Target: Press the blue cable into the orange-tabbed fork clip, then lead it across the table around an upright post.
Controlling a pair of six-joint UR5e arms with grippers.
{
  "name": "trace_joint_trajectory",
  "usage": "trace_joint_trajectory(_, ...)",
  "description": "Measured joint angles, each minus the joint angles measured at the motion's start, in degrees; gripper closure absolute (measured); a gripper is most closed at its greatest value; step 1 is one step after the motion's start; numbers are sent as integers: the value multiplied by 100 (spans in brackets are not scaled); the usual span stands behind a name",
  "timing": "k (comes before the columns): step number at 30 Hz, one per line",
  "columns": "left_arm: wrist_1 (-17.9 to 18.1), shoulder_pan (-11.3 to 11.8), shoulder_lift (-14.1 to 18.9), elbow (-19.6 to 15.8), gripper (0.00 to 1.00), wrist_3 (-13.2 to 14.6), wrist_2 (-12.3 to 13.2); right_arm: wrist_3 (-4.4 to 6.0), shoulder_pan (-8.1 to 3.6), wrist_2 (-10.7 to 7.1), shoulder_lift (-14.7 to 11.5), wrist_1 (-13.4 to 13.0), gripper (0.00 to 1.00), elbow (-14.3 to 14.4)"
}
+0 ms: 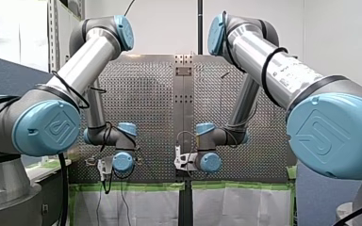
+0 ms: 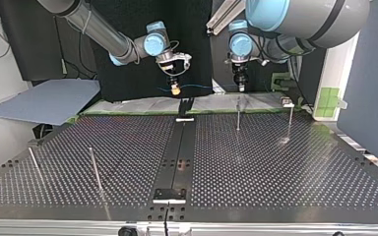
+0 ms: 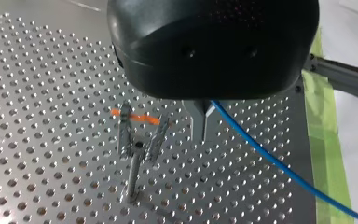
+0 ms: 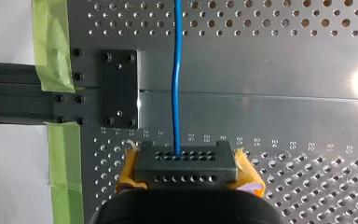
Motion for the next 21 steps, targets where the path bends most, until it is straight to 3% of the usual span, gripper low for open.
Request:
trace_joint_trajectory(10, -23, 192, 1, 125, 100, -32, 91, -3, 1, -93, 32, 146, 100, -354)
trace_joint_trajectory(21, -232, 393, 0, 451, 100, -74, 202, -24, -1, -104, 175, 167, 100, -462)
